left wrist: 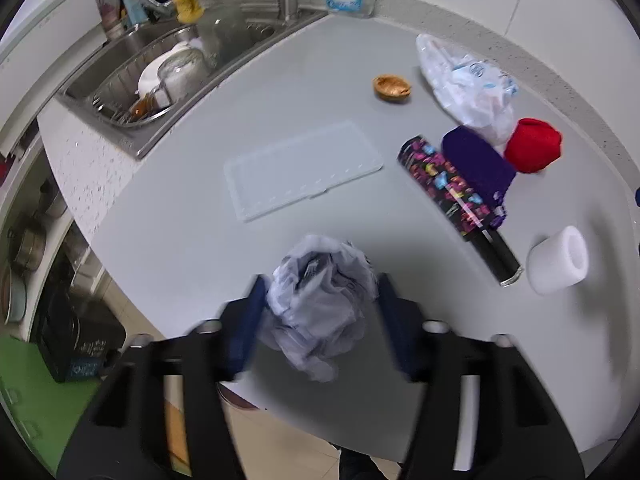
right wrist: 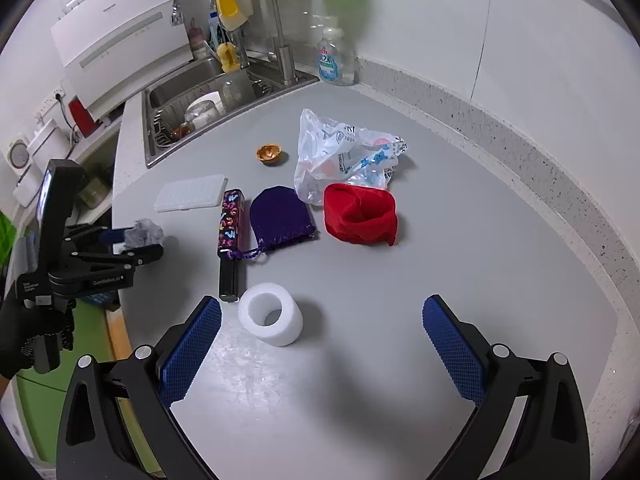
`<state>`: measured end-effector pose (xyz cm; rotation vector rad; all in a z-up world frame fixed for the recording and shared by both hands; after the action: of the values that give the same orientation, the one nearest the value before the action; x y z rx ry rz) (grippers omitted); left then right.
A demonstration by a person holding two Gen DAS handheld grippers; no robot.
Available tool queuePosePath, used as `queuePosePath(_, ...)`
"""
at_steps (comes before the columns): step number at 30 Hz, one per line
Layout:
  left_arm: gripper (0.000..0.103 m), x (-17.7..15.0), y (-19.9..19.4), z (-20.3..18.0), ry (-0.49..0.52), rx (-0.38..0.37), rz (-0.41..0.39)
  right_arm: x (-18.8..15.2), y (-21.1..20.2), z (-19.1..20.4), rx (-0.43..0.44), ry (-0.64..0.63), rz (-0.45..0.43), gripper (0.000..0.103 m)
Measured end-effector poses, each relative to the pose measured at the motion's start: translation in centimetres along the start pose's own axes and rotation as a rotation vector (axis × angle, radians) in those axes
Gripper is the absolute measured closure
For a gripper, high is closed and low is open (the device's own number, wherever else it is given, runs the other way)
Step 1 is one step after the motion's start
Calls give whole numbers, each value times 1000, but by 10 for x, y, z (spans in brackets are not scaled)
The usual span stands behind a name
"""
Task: Collect trash
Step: 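Grasp the crumpled white paper with the left gripper, then grasp the white foam ring with the right gripper while the left gripper holds the paper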
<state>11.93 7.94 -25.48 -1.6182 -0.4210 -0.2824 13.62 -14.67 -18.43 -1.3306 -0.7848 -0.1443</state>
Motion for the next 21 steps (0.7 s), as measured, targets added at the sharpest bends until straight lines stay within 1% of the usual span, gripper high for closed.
queuePosePath(2, 60, -1, -2, 1, -1, -2, -5, -1, 2, 1, 2, -3, 5, 6)
queuePosePath(4, 65, -1, -6, 1, -11, -26, -12, -2, 5, 4, 7, -8, 13, 6)
queuePosePath(6, 67, -1, -11, 2, -18, -31, -23, -3, 9, 7, 12, -14, 21, 6)
queuePosePath(11, 68, 3, -32, -4, -27, -64, -58, -6, 21, 19, 20, -50, 44, 6)
queuePosePath(15, 68, 6, -53, -7, -32, -86, -88, -11, 40, 31, 24, -86, 87, 6)
queuePosePath(18, 68, 9, -65, -8, -34, -92, -105, -17, 55, 37, 28, -111, 131, 6)
queuePosePath(21, 68, 8, -72, -6, -37, -97, -112, -22, 63, 41, 32, -122, 155, 6)
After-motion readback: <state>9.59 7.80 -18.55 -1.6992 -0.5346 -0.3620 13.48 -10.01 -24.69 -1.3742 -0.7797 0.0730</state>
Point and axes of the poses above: each gripper's, at about its wrist camera, not at the fingertips, and y roughly the way its jaws point, z to its left, x to its top, the point moved 10 cm from there along y, roughly the way its jaws point, and after that the axes turned 6 degrees about -x, right-handed, at the moved point
